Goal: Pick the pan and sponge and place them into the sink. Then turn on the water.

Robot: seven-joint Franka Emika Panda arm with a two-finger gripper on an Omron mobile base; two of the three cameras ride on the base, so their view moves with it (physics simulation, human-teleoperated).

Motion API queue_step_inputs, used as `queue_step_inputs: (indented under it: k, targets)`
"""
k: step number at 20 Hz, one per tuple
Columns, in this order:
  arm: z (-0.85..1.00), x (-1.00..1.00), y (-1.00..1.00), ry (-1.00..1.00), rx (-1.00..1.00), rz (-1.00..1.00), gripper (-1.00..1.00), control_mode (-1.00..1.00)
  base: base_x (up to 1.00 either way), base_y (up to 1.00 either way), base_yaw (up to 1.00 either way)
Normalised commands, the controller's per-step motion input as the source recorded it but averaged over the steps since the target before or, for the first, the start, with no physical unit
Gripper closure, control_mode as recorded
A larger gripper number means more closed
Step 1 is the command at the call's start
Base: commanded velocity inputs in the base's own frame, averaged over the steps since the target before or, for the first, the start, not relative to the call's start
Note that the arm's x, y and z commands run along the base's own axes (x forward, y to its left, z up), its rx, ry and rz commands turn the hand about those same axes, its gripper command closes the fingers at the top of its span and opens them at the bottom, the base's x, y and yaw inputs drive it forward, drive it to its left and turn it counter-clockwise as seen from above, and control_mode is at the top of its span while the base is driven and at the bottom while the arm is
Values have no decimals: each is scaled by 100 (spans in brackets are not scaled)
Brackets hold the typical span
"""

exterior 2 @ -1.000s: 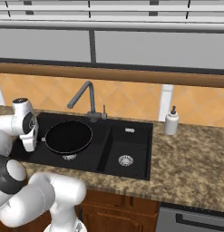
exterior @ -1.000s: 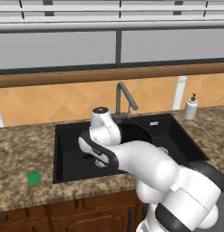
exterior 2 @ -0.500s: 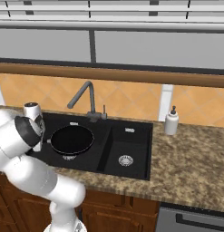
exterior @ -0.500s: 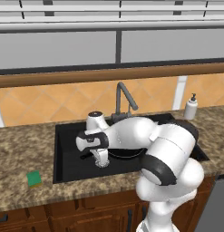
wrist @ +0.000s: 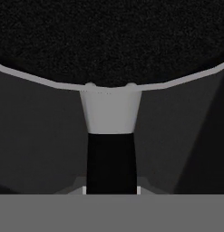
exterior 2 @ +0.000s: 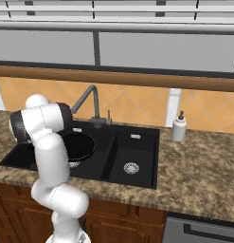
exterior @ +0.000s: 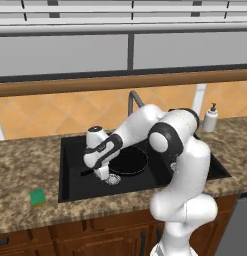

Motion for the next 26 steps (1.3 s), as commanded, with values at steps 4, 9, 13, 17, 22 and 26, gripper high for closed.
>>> queue_step_inputs:
  k: [4,9,13,17,22,26]
  targets:
    - [-44,39,40,4,-8,-2,100,-100,0,0,0]
    - [-36,10,47,0,-13,-6,100,-100,0,0,0]
    - [-33,0,26,-3,-13,-9,100,-100,0,0,0]
    - [-46,-4,1,-7,-11,-13,100,-100,0,0,0]
    - [-55,-5,0,-1,-7,-14,100,-100,0,0,0]
    - [-47,0,0,0,-6,-15,100,-100,0,0,0]
